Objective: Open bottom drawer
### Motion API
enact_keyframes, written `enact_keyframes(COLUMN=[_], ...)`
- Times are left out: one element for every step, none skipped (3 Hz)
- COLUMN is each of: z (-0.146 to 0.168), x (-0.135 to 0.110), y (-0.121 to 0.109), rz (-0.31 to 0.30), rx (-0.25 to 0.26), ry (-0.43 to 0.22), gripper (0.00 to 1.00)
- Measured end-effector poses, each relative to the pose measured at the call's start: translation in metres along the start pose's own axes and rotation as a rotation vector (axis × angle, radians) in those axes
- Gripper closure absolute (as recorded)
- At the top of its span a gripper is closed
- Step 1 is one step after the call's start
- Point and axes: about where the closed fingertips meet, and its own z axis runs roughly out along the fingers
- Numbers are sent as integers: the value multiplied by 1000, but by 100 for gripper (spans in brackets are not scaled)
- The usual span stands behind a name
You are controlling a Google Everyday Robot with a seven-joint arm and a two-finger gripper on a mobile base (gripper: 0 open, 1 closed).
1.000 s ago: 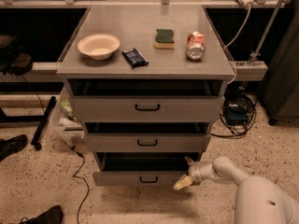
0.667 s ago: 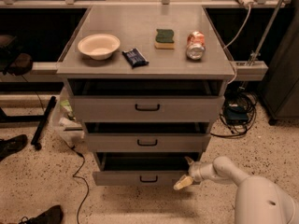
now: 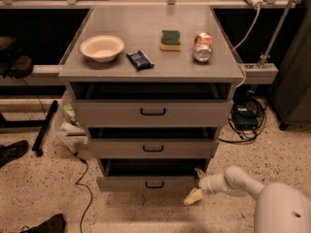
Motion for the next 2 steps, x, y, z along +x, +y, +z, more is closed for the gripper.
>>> enact_keyframes(z=[-2, -3], x=[14, 17], y=[18, 24], rz=[22, 33], rx=[-31, -49], ry=[43, 62], gripper=[19, 42])
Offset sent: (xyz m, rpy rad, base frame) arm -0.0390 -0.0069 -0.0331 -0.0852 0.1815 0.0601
